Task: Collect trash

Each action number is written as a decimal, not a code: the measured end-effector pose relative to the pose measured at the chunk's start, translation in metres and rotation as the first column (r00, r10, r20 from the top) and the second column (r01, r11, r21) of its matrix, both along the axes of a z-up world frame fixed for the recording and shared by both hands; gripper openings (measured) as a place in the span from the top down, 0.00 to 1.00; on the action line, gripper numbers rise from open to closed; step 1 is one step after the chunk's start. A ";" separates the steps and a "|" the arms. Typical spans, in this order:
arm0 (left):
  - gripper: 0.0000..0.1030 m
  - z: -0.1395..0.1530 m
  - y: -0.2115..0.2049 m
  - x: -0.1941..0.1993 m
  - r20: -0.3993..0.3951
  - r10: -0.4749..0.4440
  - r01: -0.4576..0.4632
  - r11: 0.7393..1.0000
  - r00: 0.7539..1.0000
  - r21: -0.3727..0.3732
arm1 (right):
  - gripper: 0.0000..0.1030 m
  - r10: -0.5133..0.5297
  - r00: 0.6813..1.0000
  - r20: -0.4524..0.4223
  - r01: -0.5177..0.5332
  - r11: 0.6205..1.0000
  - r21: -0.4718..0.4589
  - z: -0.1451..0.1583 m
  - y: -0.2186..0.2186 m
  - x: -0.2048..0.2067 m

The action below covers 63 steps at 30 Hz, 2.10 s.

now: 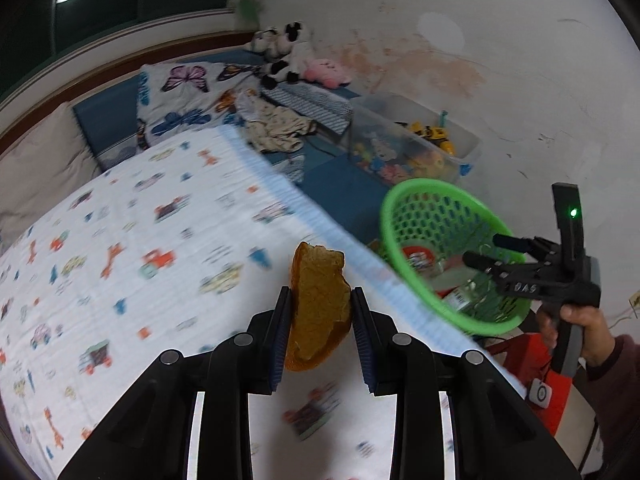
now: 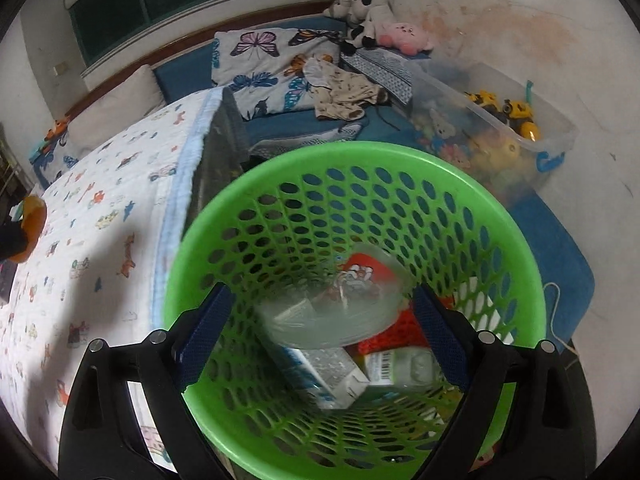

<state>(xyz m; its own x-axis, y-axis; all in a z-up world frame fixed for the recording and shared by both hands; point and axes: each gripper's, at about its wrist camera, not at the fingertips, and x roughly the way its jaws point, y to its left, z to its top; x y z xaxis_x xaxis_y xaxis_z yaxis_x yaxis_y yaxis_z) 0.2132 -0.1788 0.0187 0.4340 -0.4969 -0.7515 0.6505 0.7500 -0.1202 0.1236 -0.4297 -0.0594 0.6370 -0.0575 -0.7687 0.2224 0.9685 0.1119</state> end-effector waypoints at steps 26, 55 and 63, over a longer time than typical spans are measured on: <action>0.68 -0.031 -0.161 0.007 -0.112 -0.106 0.110 0.993 0.988 0.029 | 0.10 0.012 0.996 0.084 -0.014 1.000 0.019 0.024 -0.016 -0.061; 0.41 0.013 -0.025 -0.030 -0.001 0.086 -0.086 0.995 0.996 -0.053 | 0.10 0.101 0.986 0.131 -0.107 0.994 0.038 0.040 0.065 -0.080; 0.23 0.018 0.032 -0.053 0.071 0.187 -0.185 0.982 0.980 -0.046 | 0.10 0.148 0.980 0.131 -0.154 0.988 0.030 0.049 0.100 -0.083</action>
<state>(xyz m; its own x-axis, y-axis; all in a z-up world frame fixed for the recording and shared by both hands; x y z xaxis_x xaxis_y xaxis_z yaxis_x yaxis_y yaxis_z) 0.1600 -0.1472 0.0371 0.5758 -0.4302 -0.6953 0.5083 0.8544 -0.1078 0.0401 -0.3294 -0.0108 0.7293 0.0757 -0.6800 0.0553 0.9841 0.1688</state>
